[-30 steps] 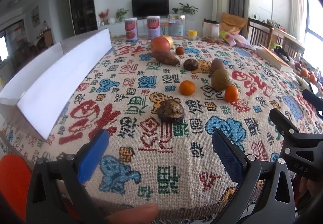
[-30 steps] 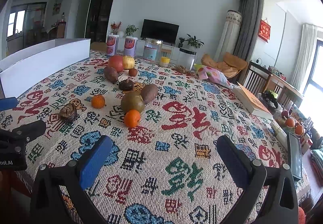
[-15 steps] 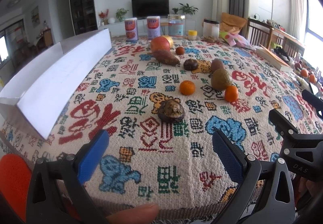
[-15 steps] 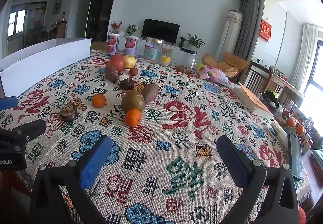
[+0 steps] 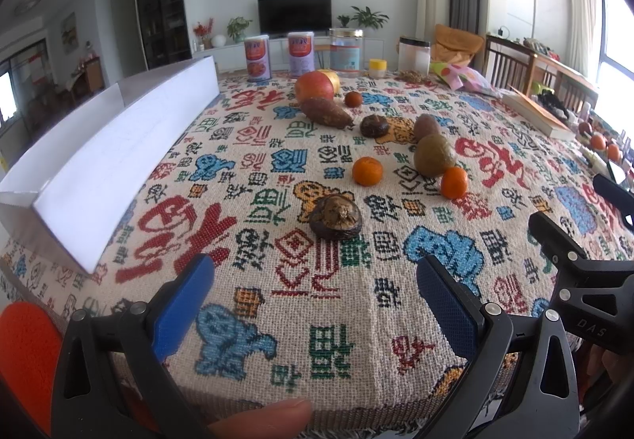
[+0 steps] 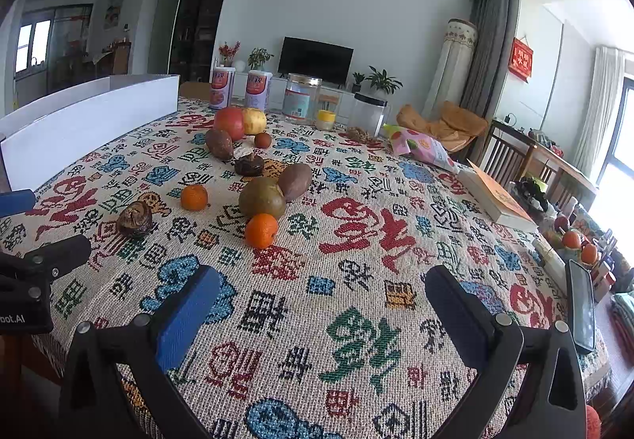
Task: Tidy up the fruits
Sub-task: 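Move the left tool toward the dark mangosteen and close on it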
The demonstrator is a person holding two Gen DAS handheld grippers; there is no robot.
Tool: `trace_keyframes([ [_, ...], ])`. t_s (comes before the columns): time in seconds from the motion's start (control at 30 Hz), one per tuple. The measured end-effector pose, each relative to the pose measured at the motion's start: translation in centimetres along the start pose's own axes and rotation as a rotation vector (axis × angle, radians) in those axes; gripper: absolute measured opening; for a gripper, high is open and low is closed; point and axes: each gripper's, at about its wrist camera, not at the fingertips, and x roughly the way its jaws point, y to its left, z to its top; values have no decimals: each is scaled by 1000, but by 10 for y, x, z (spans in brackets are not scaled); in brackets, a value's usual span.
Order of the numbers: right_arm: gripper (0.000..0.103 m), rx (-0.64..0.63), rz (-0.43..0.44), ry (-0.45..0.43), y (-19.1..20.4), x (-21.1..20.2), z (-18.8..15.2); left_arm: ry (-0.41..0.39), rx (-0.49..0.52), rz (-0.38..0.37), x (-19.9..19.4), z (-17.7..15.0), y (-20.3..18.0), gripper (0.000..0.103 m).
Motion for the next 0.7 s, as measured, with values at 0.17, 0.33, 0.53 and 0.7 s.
trace_keyframes([
  [0.17, 103, 4, 1, -2, 1, 1, -1, 4, 0, -2, 1, -1, 0, 102],
  [0.33, 103, 22, 3, 13, -6, 4, -1, 45, -49, -17, 7, -2, 10, 102],
  [0.53, 103, 121, -6, 127, -31, 31, -14, 113, -46, -1, 25, -7, 12, 102],
  [0.7, 103, 153, 6, 213, -41, 61, -21, 187, -8, 29, 50, -8, 4, 102],
])
